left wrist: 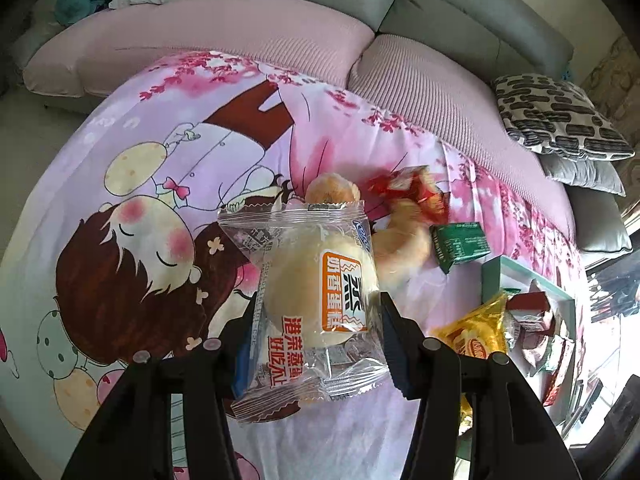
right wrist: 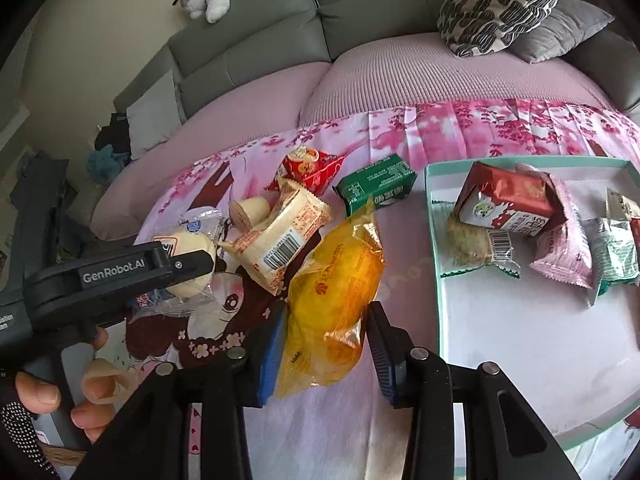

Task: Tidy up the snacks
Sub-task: 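Carry the bun packet in the left tool while the right carries the yellow bag to the tray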

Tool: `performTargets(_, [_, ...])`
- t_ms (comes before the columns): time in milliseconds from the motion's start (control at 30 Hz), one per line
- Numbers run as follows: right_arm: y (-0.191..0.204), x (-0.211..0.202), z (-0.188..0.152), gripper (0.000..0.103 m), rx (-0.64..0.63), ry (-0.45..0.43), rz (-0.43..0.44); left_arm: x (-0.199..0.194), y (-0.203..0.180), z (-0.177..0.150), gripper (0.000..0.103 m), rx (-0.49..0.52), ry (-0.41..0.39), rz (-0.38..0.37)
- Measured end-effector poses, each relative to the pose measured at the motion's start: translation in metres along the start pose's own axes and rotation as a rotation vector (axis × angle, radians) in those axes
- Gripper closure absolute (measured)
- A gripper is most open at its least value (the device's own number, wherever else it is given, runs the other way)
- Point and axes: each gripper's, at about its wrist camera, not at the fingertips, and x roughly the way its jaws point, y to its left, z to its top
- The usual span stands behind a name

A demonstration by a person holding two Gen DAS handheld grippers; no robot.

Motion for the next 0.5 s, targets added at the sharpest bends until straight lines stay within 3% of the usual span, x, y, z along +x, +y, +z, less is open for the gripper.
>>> performTargets(500, [-0.002, -0.027, 0.007, 0.063, 0.018, -0.073, 0.022, -0.023, -0.008, 0.000, 0.048, 0.014, -0.057, -0.028])
